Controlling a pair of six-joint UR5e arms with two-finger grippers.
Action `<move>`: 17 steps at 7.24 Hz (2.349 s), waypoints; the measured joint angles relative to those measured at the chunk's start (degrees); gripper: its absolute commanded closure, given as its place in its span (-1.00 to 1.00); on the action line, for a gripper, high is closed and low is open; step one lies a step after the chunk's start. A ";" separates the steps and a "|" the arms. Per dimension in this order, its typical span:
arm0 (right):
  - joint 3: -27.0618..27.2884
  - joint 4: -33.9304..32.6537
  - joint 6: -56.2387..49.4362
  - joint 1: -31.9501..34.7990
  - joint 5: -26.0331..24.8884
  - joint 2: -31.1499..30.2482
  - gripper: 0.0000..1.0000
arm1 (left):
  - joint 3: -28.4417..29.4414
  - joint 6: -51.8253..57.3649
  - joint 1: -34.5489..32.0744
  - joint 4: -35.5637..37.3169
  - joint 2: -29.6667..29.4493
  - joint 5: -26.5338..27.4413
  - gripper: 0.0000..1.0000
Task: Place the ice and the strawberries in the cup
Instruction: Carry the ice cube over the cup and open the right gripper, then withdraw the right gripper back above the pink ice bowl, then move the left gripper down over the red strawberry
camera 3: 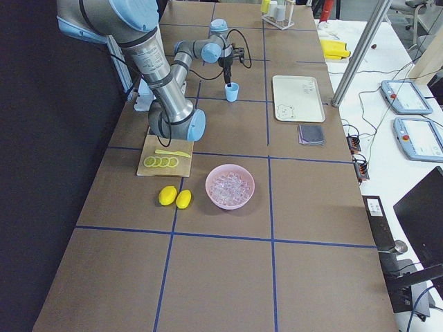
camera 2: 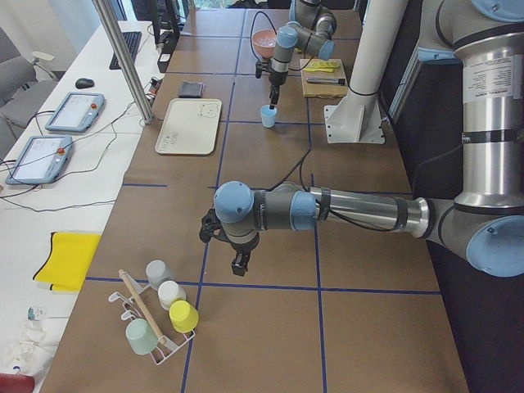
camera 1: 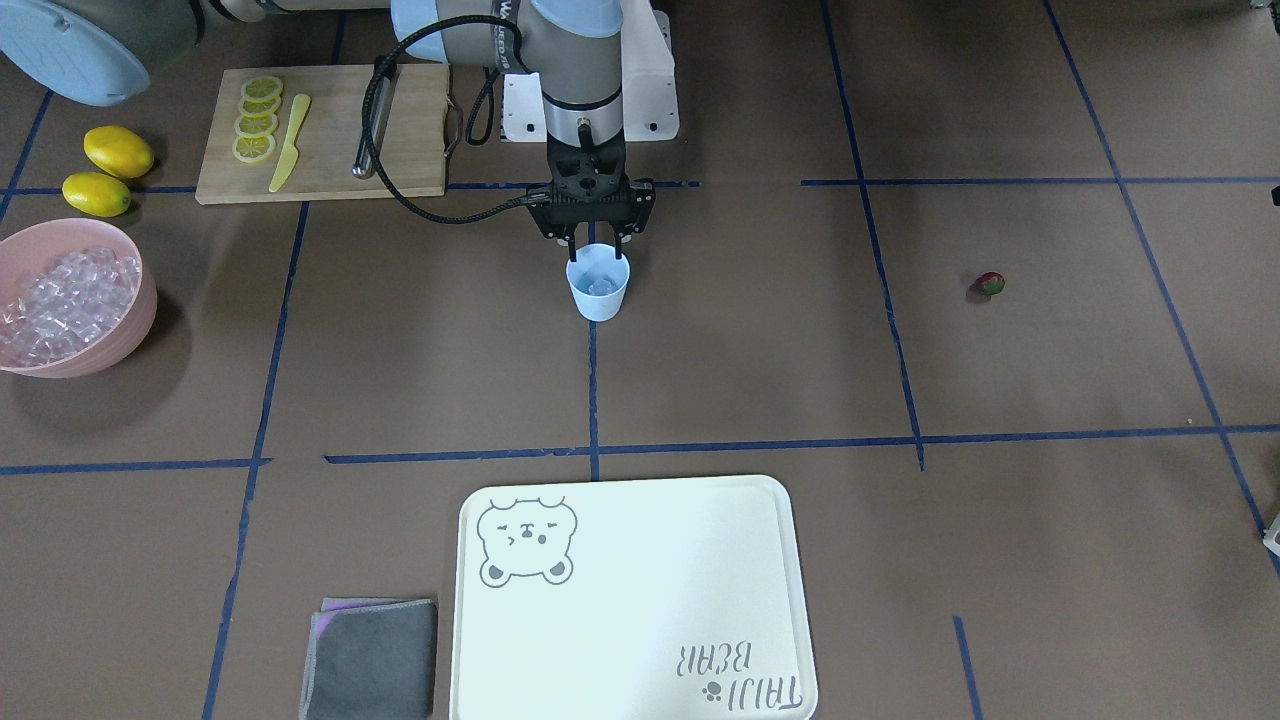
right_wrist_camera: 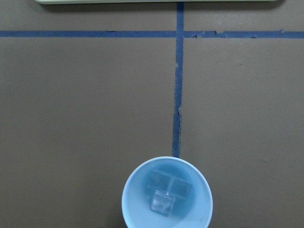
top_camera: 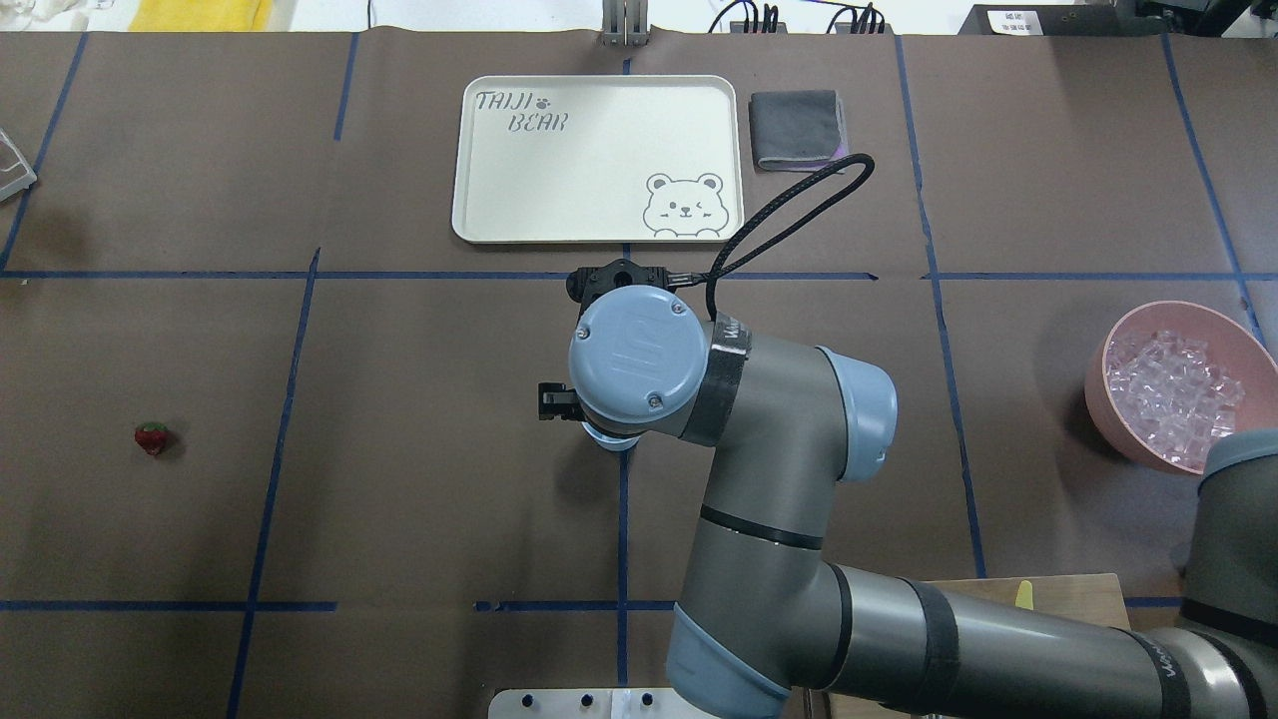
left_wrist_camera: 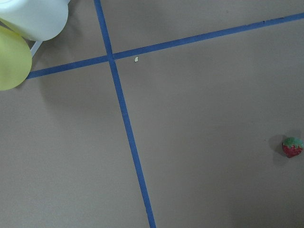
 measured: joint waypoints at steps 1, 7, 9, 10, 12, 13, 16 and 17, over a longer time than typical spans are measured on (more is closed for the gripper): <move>1.98 -1.47 -1.62 2.35 2.26 -0.83 -0.98 | -0.23 -0.02 0.00 -0.31 -0.04 0.00 -1.00; 5.50 -4.98 -49.04 39.40 30.84 -17.48 -0.98 | -0.11 -0.63 0.04 -10.49 -0.65 0.33 -1.00; 4.69 -4.85 -69.31 50.27 35.85 -27.37 -0.98 | -0.50 -0.69 0.04 -11.36 -0.83 0.08 -1.00; 3.74 -4.74 -77.59 54.98 37.06 -32.53 -0.98 | -0.33 -0.70 0.04 -11.45 -1.28 0.03 -1.00; 2.57 -2.81 -84.58 61.97 39.23 -42.40 -0.98 | 0.27 -0.59 0.04 -11.55 -3.12 0.00 -1.00; 2.37 -2.09 -85.38 63.90 39.54 -46.22 -0.98 | 0.45 -0.55 0.04 -11.71 -3.59 0.00 -1.00; 2.09 -1.62 -85.47 65.85 39.59 -49.85 -0.98 | -1.40 -13.22 7.18 -12.95 -3.90 0.11 -1.00; 2.11 -1.61 -85.41 65.92 39.61 -49.94 -0.98 | -2.43 -23.23 12.17 -15.57 -3.73 0.58 -1.00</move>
